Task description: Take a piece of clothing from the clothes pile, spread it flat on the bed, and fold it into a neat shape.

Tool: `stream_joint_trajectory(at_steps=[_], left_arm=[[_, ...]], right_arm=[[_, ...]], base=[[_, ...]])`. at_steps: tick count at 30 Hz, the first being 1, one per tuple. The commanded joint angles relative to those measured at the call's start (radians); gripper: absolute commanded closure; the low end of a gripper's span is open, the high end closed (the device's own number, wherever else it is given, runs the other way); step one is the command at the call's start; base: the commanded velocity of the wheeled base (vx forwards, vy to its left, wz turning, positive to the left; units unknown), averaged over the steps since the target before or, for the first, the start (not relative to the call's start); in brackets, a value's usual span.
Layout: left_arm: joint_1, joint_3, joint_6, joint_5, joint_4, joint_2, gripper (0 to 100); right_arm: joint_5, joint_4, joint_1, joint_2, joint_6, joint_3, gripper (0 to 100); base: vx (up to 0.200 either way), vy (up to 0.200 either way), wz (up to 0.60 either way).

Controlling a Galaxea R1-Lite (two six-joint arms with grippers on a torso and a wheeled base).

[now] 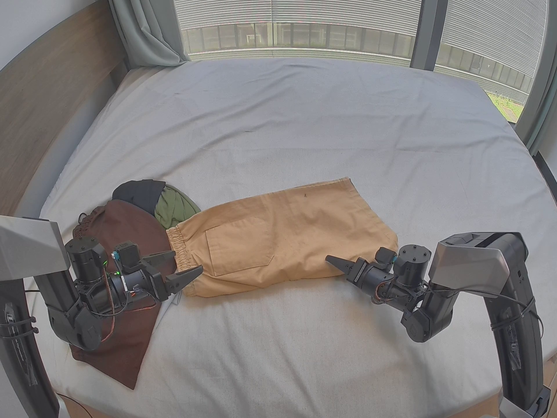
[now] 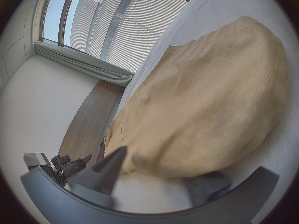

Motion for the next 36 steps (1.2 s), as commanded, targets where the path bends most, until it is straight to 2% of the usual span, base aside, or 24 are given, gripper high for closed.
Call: stream_joint_trajectory(at_steps=[1, 9, 27, 36], left_arm=[[-0.001, 0.002, -0.003, 0.0, 0.0, 0.005, 0], [-0.008, -0.001, -0.061, -0.006, 0.0, 0.002, 0], [0.019, -0.029, -0.07, -0.084, 0.001, 0.008, 0], [0.022, -0.033, -0.086, -0.109, 0.0, 0.005, 0]], right_arm=[[0.001, -0.005, 0.002, 0.001, 0.0, 0.001, 100], [-0.004, -0.007, 0.001, -0.034, -0.005, 0.051, 100], [-0.004, -0.005, -0.002, -0.157, -0.057, 0.277, 100], [-0.016, -0.004, 0.008, -0.256, -0.099, 0.476, 100]], base=[[0.0, 0.0, 0.0], [0.0, 0.0, 0.0], [0.0, 0.0, 0.0], [0.0, 0.0, 0.0]])
